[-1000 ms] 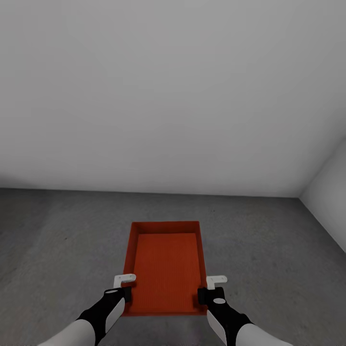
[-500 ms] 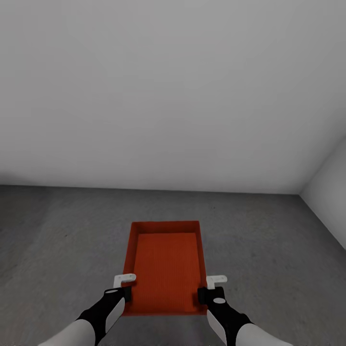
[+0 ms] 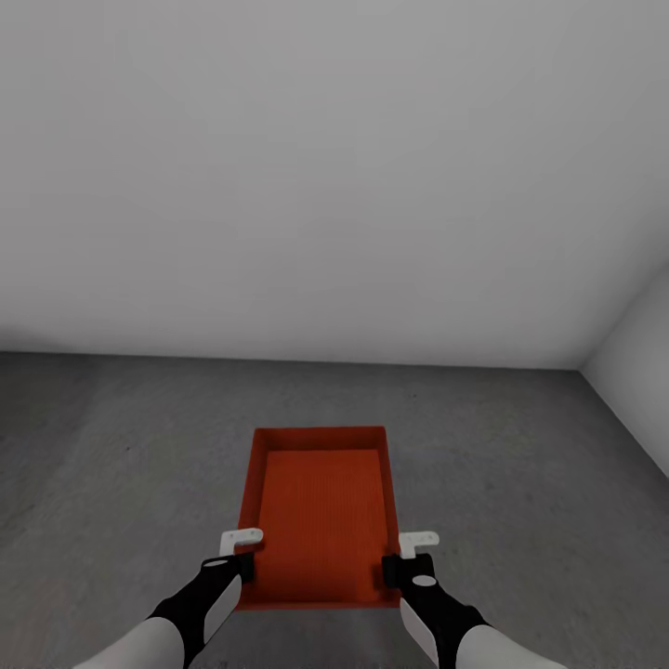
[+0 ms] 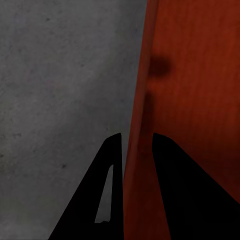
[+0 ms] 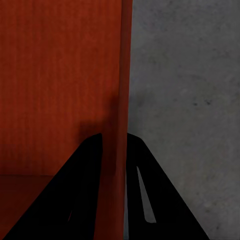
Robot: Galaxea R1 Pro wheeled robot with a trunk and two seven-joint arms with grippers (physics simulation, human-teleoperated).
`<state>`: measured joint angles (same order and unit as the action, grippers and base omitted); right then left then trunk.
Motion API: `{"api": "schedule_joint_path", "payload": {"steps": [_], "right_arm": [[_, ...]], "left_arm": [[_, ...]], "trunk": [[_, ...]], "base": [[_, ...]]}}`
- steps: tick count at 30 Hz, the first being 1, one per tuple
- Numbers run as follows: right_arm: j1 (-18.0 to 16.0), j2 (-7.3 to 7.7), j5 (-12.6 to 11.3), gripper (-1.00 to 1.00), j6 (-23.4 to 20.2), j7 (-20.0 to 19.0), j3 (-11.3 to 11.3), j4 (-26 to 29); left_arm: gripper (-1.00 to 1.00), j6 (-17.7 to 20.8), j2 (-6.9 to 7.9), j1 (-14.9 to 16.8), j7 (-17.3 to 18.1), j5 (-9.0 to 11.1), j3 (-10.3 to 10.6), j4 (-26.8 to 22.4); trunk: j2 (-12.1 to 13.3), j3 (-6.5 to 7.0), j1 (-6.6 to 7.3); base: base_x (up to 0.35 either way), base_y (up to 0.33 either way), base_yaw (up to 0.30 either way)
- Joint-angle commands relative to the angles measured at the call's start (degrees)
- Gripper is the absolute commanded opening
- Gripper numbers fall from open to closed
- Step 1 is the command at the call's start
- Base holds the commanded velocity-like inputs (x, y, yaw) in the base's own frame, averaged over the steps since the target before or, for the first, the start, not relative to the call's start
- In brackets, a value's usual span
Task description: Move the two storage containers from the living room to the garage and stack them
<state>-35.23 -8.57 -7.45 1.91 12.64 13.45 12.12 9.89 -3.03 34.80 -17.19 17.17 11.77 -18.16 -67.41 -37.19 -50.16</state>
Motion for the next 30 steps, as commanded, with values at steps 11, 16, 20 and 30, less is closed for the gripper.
{"api": "schedule_joint_path", "payload": {"steps": [11, 16, 20, 30], "right_arm": [[-0.02, 0.03, -0.90, -1.00, 0.29, 1.25, -0.89, -0.95], [-0.02, 0.04, -0.90, -1.00, 0.29, 1.25, -0.89, -0.96], [-0.02, 0.04, -0.91, -1.00, 0.39, 1.25, -0.89, -0.96], [-0.02, 0.04, -0.90, -1.00, 0.55, 1.25, -0.89, -0.96]], "left_arm": [[-1.00, -3.12, 0.05, 0.04, -0.59, -0.48, -0.54, -0.30], [-1.00, -3.14, 0.05, 0.07, -0.62, -0.49, -0.59, -0.30], [-1.00, -3.13, 0.05, 0.07, -0.64, -0.48, -0.60, -0.30], [-1.00, -3.12, 0.05, 0.05, -0.65, -0.48, -0.61, -0.31]], "trunk": [[-0.03, -1.03, 0.00], [-0.03, -1.48, 0.00], [-0.03, -1.84, 0.00], [-0.03, -2.74, 0.00]], "base": [[0.000, 0.000, 0.000], [0.000, 0.000, 0.000], [0.000, 0.000, 0.000], [0.000, 0.000, 0.000]]}}
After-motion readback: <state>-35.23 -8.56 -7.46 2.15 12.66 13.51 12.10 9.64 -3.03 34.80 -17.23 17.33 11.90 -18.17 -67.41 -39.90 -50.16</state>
